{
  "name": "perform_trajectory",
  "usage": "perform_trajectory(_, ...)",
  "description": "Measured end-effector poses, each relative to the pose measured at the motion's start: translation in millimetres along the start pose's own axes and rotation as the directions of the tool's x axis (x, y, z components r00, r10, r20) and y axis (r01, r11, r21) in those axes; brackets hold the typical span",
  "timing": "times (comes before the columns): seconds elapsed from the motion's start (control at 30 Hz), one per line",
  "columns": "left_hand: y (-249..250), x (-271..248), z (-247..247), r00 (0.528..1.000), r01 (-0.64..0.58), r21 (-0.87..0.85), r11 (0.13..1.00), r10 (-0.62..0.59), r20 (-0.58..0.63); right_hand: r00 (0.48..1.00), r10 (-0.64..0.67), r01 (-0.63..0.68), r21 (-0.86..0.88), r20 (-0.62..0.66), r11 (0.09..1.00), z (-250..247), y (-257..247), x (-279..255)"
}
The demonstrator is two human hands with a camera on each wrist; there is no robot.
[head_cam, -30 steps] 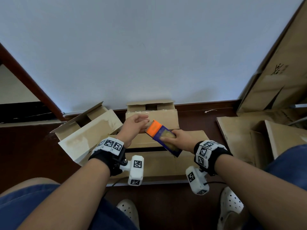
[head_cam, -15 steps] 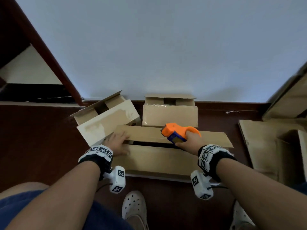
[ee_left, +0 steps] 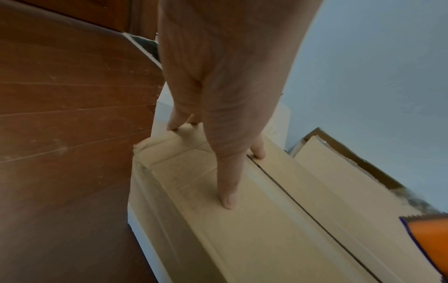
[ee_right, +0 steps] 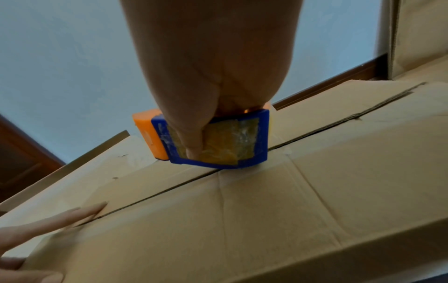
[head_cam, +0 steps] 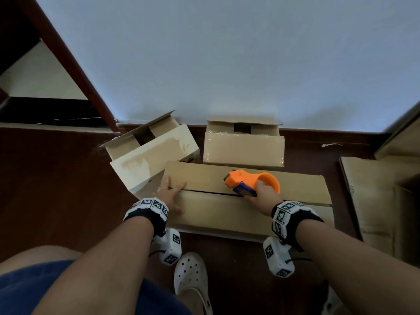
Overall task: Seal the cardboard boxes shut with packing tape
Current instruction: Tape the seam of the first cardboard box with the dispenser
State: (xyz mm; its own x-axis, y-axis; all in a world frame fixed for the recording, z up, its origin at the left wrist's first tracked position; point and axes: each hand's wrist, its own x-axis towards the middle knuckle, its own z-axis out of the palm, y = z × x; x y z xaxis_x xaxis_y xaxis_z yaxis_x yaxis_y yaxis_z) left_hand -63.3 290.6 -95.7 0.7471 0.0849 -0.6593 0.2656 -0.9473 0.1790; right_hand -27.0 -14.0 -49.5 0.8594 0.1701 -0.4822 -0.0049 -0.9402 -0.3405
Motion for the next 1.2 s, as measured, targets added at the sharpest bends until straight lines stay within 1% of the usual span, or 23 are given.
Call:
perform_trajectory(0.1, 1, 0, 0, 1.000, -0.008, 0.026, 1.000, 0.008, -0.003, 0.999, 0.032, -0.032, 0.017, 0.008, 0.999, -4, 6, 0)
perform_trajectory(0.2, 12, 3, 1, 0.998, -0.055, 0.021, 0.998, 0.055, 0.005, 0.998, 0.057, -0.057, 0.038, 0.000, 0.998, -7, 15, 0)
perform_trajectory(0.4, 67, 4, 9, 0.978, -0.210, 0.081, 0.974, 0.209, 0.022, 0.995, 0.097, -0.097, 0.016, -0.009, 0.995, -6, 43, -11)
perform_trajectory(0.47, 83, 3, 12, 0.970, -0.243, 0.097, 0.965, 0.241, 0.033, 0.992, 0.124, -0.124, 0.011, -0.003, 0.992, -7, 52, -14)
perform_trajectory(0.57, 98, 3, 15, 0.967, -0.255, 0.114, 0.960, 0.252, 0.035, 0.984, 0.175, -0.176, 0.026, 0.039, 0.984, -9, 62, -18)
perform_trajectory(0.7, 105, 3, 14, 0.971, -0.238, 0.167, 0.957, 0.236, 0.027, 0.981, 0.189, -0.191, 0.059, 0.049, 0.980, -8, 70, -20)
perform_trajectory(0.77, 109, 1, 12, 0.966, -0.259, 0.258, 0.931, 0.255, 0.047, 0.983, 0.179, -0.182, 0.063, 0.042, 0.981, -7, 70, -20)
perform_trajectory(0.83, 116, 1, 10, 0.944, -0.324, 0.362, 0.874, 0.322, 0.066, 0.983, 0.178, -0.180, 0.073, 0.042, 0.981, -7, 69, -20)
perform_trajectory(0.9, 122, 1, 8, 0.922, -0.383, 0.406, 0.830, 0.373, 0.107, 0.986, 0.166, -0.168, 0.094, 0.031, 0.981, -8, 68, -19)
perform_trajectory(1.03, 128, 0, 14, 0.922, -0.387, 0.403, 0.829, 0.353, 0.161, 0.991, 0.133, -0.130, 0.108, -0.026, 0.986, -16, 70, -11)
perform_trajectory(1.13, 133, -6, 23, 0.929, -0.371, 0.489, 0.790, 0.321, 0.186, 0.991, 0.113, -0.106, 0.092, -0.073, 0.990, -25, 66, -6)
perform_trajectory(1.2, 133, -6, 26, 0.929, -0.369, 0.498, 0.785, 0.318, 0.187, 0.988, 0.098, -0.088, 0.089, -0.121, 0.992, -31, 63, -1)
